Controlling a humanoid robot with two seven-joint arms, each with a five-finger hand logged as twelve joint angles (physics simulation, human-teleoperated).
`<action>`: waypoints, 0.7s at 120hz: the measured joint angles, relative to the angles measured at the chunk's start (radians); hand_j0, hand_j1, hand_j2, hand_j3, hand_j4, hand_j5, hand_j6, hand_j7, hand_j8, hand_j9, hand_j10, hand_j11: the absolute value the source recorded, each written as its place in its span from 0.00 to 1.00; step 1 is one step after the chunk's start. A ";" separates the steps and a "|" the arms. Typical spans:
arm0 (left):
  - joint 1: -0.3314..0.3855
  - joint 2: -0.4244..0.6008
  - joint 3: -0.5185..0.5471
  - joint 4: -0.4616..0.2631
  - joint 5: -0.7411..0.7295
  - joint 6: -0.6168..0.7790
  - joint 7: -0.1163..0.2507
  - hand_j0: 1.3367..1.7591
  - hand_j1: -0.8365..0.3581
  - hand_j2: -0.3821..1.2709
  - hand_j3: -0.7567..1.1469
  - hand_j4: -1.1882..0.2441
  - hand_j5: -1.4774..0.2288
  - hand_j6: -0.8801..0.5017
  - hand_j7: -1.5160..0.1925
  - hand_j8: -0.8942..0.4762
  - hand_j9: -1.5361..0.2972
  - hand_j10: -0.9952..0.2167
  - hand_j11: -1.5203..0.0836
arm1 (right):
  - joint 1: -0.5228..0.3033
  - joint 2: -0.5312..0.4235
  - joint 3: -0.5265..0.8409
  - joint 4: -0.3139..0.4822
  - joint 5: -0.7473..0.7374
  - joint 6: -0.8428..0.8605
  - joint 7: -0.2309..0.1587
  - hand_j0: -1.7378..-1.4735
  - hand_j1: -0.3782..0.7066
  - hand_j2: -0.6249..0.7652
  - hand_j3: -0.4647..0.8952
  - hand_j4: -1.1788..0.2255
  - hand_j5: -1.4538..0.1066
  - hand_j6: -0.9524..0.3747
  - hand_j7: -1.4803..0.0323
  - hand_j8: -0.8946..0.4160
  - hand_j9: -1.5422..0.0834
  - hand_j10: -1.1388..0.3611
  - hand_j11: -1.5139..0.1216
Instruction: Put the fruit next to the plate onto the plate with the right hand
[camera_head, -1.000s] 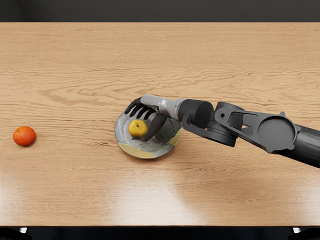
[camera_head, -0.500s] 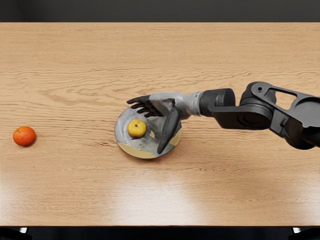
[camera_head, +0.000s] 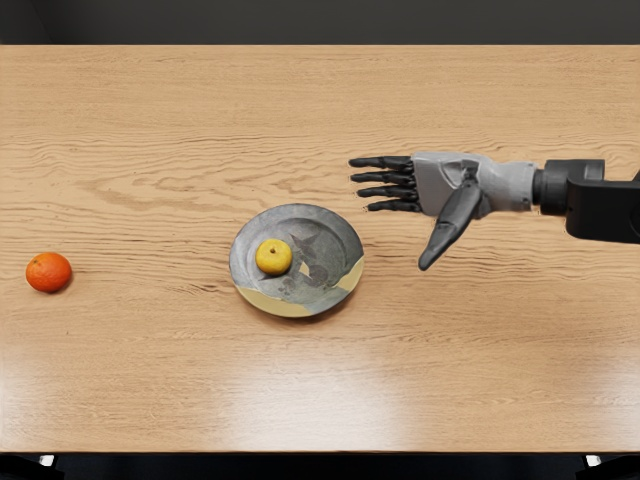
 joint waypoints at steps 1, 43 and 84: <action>0.000 0.000 0.000 0.000 0.000 0.000 0.000 0.76 0.97 0.23 0.40 0.82 0.85 0.62 0.87 0.64 0.82 0.80 0.93 | -0.001 -0.004 0.000 -0.003 0.005 0.000 0.000 0.30 0.03 0.45 0.34 0.84 0.93 0.72 0.98 0.68 0.95 0.76 0.92; 0.000 0.000 0.000 0.000 0.000 0.000 0.000 0.76 0.97 0.23 0.40 0.82 0.85 0.62 0.87 0.64 0.82 0.80 0.93 | -0.030 -0.128 -0.009 -0.148 0.102 0.003 0.001 0.30 0.03 0.45 0.34 0.84 0.93 0.72 0.98 0.68 0.95 0.76 0.93; 0.000 0.000 0.000 0.000 0.000 0.000 0.000 0.76 0.97 0.23 0.40 0.82 0.85 0.62 0.87 0.64 0.82 0.80 0.93 | -0.052 -0.156 -0.005 -0.164 0.134 0.004 0.001 0.30 0.03 0.45 0.34 0.84 0.93 0.72 0.98 0.68 0.95 0.76 0.93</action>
